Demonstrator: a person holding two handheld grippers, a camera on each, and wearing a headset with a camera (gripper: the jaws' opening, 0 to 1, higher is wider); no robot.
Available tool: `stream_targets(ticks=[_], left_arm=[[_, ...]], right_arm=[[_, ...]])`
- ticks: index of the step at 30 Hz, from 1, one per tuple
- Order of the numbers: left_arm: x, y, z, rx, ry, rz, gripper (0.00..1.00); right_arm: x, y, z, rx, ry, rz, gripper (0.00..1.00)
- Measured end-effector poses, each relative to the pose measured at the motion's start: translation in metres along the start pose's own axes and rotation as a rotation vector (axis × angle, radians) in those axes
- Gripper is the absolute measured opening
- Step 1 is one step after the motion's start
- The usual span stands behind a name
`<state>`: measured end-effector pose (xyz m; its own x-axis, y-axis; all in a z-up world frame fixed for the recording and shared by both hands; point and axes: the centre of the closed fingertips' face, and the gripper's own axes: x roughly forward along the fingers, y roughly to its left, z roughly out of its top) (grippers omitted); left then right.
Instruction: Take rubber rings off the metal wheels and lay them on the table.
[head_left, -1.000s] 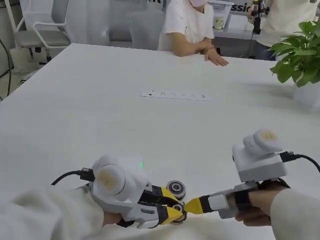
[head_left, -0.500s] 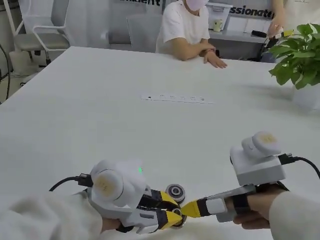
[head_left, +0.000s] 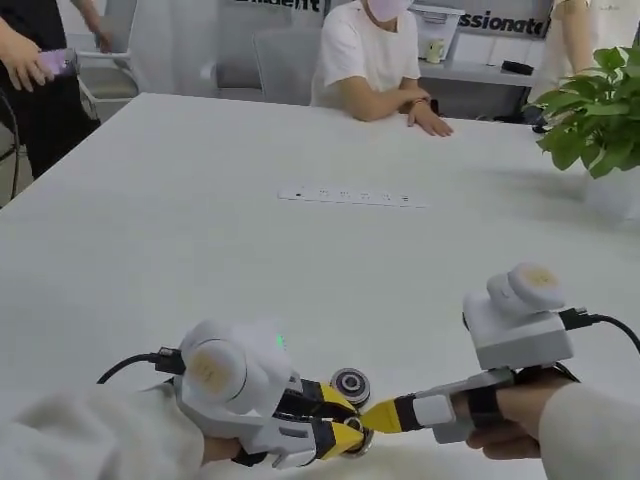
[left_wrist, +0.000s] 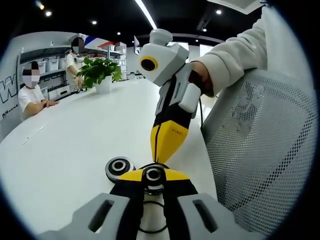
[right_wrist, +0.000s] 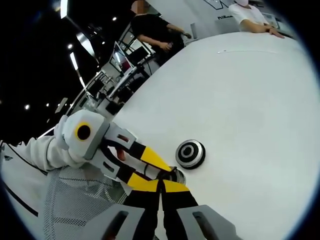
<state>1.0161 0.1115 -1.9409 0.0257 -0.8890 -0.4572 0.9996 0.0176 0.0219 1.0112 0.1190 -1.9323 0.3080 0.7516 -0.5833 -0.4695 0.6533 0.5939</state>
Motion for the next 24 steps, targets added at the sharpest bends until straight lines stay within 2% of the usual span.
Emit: stream_targets(ticks=[6, 8, 21, 24], left_arm=[[-0.0022, 0.0019, -0.0012, 0.001, 0.018, 0.003, 0.08], [-0.0034, 0.0018, -0.0013, -0.001, 0.021, 0.003, 0.08], [-0.0038, 0.0022, -0.0025, -0.003, 0.031, 0.004, 0.08], [-0.0045, 0.0018, -0.0022, -0.019, 0.038, 0.001, 0.08]], right_arm=[[-0.0023, -0.0013, 0.0048, 0.010, -0.023, 0.000, 0.00], [-0.0051, -0.0015, 0.0102, 0.022, -0.049, 0.005, 0.00], [-0.0038, -0.0030, 0.0079, 0.017, -0.038, -0.004, 0.00], [-0.0039, -0.0030, 0.0079, 0.016, -0.038, -0.006, 0.00]])
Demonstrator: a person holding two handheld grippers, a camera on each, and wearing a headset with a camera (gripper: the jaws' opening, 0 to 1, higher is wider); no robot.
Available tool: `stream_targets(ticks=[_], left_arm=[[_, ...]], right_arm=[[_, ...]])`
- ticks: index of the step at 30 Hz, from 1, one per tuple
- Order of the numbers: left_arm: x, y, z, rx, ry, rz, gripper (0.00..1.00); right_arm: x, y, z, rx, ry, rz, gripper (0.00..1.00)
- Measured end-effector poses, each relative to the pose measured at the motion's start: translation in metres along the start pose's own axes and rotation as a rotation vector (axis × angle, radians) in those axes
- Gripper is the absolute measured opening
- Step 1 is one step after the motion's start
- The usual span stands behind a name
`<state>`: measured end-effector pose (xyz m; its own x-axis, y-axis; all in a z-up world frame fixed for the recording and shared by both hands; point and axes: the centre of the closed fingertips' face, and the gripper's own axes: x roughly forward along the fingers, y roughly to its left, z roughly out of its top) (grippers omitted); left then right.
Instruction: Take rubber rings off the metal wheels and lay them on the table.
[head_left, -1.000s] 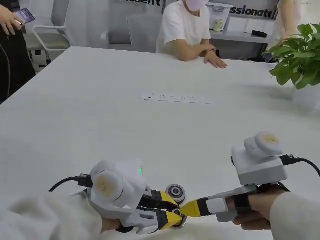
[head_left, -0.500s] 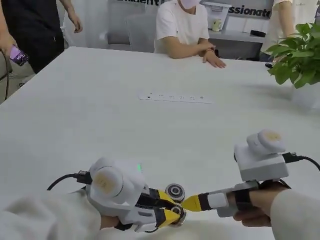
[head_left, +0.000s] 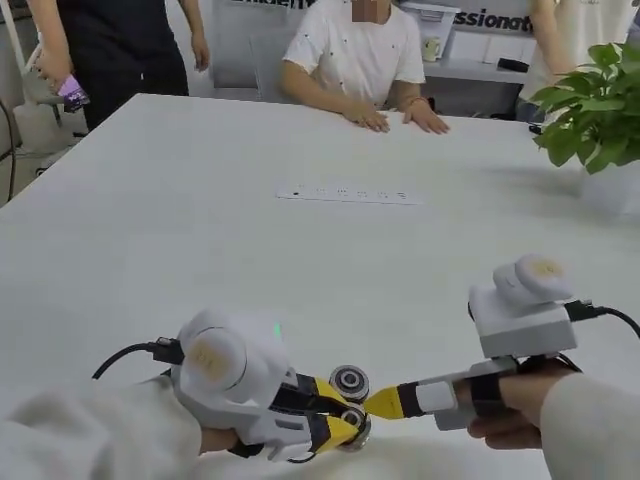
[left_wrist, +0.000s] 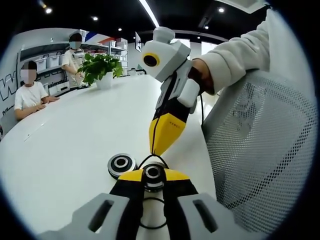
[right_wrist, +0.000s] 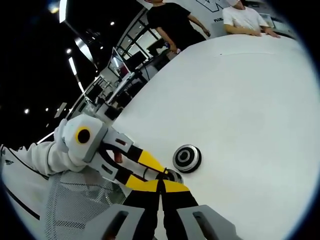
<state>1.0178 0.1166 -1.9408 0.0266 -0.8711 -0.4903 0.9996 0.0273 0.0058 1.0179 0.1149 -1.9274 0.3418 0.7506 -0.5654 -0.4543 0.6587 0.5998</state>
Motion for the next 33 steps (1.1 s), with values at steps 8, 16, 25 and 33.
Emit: stream_targets(ticks=[8, 16, 25, 33], left_arm=[[-0.004, 0.000, 0.000, -0.021, 0.013, -0.013, 0.10], [-0.007, -0.005, 0.011, -0.009, 0.003, -0.027, 0.19], [-0.016, -0.003, 0.035, 0.007, -0.046, -0.015, 0.35], [-0.024, -0.001, 0.046, 0.024, -0.056, -0.003, 0.43]], right_arm=[[-0.001, 0.000, 0.002, -0.001, -0.008, 0.001, 0.00], [-0.003, 0.000, 0.006, 0.001, -0.025, 0.001, 0.00], [-0.012, 0.002, 0.021, 0.017, -0.098, 0.007, 0.00], [-0.019, 0.004, 0.031, 0.034, -0.154, 0.006, 0.00]])
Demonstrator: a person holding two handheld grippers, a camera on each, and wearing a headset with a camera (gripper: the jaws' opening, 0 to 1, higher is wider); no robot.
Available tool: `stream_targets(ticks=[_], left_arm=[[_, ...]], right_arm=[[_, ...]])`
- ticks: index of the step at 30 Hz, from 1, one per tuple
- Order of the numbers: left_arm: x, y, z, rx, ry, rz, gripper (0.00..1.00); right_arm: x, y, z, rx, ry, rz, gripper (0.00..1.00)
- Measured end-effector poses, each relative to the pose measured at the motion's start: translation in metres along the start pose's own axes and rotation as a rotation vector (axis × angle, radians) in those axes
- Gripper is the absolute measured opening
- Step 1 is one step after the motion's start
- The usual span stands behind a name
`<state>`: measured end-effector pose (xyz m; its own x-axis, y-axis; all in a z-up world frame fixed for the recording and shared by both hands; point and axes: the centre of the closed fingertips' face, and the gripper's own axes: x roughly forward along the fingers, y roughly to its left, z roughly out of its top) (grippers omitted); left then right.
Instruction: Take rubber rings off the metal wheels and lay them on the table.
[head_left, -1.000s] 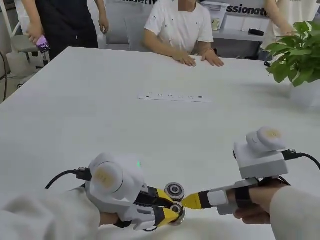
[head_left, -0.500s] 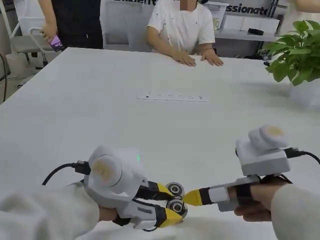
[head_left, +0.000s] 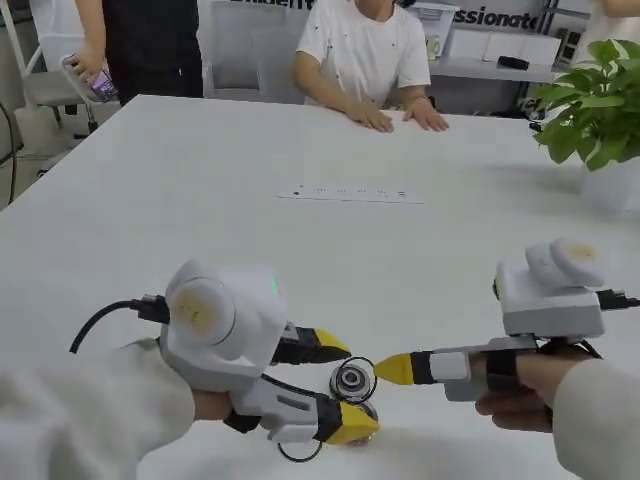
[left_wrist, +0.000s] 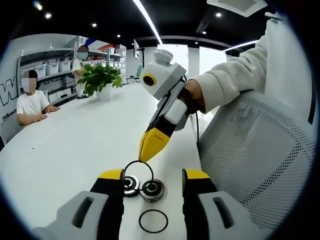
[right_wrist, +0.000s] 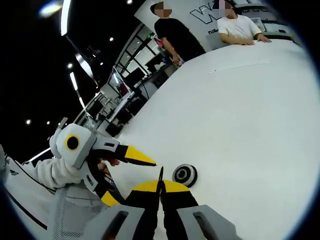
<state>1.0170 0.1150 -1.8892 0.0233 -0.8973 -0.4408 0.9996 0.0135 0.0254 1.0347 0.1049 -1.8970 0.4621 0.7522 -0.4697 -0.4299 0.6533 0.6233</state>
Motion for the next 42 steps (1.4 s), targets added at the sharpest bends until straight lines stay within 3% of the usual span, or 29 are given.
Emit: stream_targets(ticks=[5, 9, 13, 23, 29, 36, 42], left_arm=[[-0.006, -0.001, 0.010, 0.004, -0.013, -0.007, 0.46], [-0.012, -0.002, 0.016, 0.018, -0.015, -0.007, 0.55], [-0.024, -0.002, 0.020, 0.024, -0.002, -0.007, 0.63], [-0.061, -0.004, 0.029, 0.014, -0.005, 0.017, 0.72], [-0.088, -0.001, 0.025, 0.010, 0.009, 0.065, 0.73], [-0.119, 0.004, 0.008, -0.011, 0.041, 0.144, 0.75], [-0.136, 0.000, -0.009, -0.051, 0.049, 0.191, 0.77]], right_arm=[[-0.002, 0.003, 0.004, 0.004, -0.023, 0.003, 0.00], [-0.003, 0.003, 0.006, 0.007, -0.034, 0.005, 0.00], [-0.004, 0.008, 0.010, 0.008, -0.054, 0.012, 0.00], [-0.010, 0.015, 0.023, 0.013, -0.112, 0.039, 0.00], [-0.013, 0.016, 0.027, 0.019, -0.131, 0.049, 0.00], [-0.014, 0.016, 0.031, 0.022, -0.143, 0.056, 0.00], [-0.014, 0.017, 0.032, 0.022, -0.144, 0.058, 0.00]])
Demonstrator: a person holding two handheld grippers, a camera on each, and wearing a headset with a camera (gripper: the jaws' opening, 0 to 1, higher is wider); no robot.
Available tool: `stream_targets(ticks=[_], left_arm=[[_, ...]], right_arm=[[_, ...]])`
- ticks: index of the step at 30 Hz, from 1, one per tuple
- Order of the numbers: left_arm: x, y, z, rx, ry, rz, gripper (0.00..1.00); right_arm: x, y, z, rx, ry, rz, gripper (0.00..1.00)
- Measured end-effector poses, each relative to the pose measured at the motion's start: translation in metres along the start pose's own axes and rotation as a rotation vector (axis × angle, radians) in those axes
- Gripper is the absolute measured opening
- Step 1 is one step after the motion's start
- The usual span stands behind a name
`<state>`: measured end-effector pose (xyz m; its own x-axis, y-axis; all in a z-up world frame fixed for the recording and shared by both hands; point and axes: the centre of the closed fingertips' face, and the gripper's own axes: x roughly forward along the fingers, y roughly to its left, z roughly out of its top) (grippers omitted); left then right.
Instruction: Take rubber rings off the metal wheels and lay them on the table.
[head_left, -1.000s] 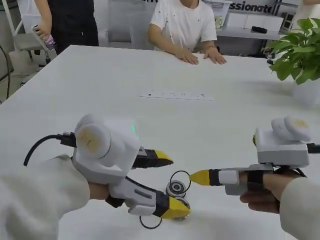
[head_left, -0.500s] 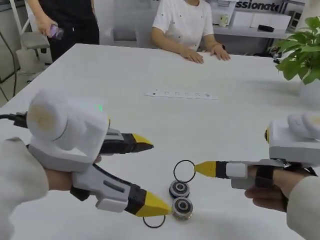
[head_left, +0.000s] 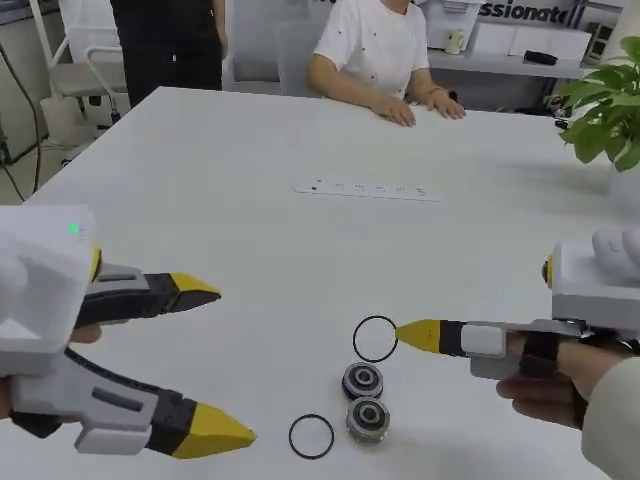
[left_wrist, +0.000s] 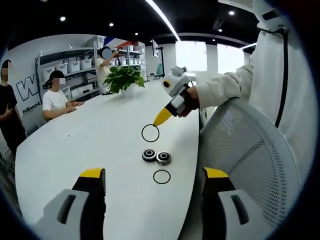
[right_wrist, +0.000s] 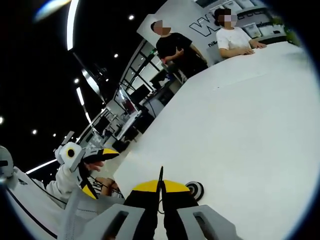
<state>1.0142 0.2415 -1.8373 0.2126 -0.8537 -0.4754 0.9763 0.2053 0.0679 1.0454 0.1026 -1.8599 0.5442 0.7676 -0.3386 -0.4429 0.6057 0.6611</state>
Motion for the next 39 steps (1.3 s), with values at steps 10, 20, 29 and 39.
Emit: stream_targets(ticks=[10, 20, 29, 39], left_arm=[[-0.013, -0.002, -0.025, -0.095, -0.022, 0.075, 0.79], [-0.003, -0.015, -0.034, -0.163, -0.051, 0.070, 0.80], [0.000, -0.020, -0.034, -0.169, -0.054, 0.055, 0.89], [0.002, -0.021, -0.032, -0.168, -0.061, 0.051, 0.97]], right_arm=[[0.000, 0.001, 0.000, 0.001, -0.004, 0.001, 0.00], [-0.001, 0.004, 0.001, 0.001, -0.008, 0.009, 0.00], [-0.002, 0.005, 0.004, 0.004, -0.023, 0.014, 0.00], [-0.001, 0.007, 0.005, 0.001, -0.027, 0.016, 0.00]])
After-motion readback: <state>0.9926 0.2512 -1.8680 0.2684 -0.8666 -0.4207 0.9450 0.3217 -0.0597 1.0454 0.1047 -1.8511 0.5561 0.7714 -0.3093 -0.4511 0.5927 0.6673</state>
